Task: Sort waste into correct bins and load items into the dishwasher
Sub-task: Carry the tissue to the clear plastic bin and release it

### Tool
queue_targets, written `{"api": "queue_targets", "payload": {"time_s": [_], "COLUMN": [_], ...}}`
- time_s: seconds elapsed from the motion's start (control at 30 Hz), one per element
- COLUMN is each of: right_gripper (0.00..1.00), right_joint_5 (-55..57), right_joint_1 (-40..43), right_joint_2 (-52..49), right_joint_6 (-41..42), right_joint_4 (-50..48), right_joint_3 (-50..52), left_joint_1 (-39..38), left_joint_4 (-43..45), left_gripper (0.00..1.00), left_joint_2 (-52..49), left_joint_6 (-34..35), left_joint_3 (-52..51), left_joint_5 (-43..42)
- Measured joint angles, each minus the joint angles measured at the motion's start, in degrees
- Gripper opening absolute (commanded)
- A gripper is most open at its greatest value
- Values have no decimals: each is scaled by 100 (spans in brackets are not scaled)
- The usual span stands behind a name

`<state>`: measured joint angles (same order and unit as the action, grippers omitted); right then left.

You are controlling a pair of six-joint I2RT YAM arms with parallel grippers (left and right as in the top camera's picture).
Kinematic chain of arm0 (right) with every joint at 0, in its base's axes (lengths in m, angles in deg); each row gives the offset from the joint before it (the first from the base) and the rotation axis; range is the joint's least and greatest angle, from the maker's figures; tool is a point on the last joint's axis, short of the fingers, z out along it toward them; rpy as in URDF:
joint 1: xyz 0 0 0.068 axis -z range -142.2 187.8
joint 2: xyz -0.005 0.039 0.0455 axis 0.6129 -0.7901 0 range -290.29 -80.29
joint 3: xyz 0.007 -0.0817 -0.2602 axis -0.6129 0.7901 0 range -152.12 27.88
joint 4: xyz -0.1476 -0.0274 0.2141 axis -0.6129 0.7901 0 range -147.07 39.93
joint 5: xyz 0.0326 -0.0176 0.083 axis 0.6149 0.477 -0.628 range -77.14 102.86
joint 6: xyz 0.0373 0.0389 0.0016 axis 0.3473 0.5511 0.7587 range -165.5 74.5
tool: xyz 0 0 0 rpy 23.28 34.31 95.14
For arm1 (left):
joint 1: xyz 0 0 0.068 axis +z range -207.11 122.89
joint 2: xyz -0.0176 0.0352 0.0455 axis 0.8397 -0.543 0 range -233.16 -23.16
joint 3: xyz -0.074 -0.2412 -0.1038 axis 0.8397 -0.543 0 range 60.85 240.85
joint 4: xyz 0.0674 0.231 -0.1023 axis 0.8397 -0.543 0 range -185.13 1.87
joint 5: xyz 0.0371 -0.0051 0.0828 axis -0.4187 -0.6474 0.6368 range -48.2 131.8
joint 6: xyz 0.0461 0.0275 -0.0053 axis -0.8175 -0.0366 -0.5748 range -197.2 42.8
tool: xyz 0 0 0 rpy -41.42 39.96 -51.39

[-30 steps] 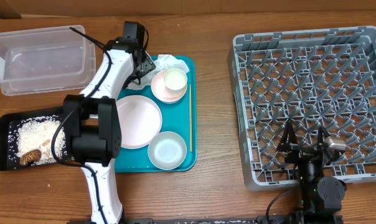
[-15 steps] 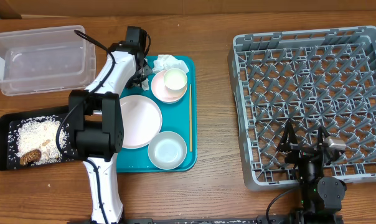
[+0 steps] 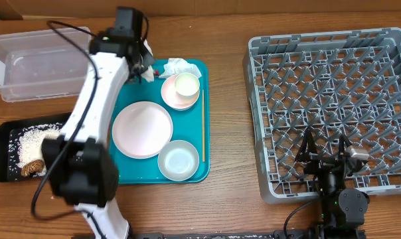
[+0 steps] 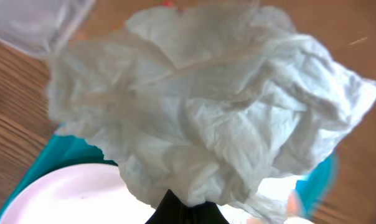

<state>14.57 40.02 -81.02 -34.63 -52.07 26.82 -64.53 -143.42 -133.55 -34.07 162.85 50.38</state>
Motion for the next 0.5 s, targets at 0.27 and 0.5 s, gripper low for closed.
{"api": "queue_targets", "payload": {"time_s": [0.27,0.5], "right_gripper": [100,100], "right_joint_5": [0,0], "right_joint_1": [0,0], "right_joint_2": [0,0], "right_joint_6": [-4,0], "right_joint_4": [0,-2], "right_joint_3": [0,0], "left_joint_1": [63,704], "left_joint_4": [647,1449], "left_gripper": [4,4], "left_joint_2": [459,446], "left_joint_6": [-2,-4], "left_joint_3": [59,59], "left_joint_5": [839,1587]}}
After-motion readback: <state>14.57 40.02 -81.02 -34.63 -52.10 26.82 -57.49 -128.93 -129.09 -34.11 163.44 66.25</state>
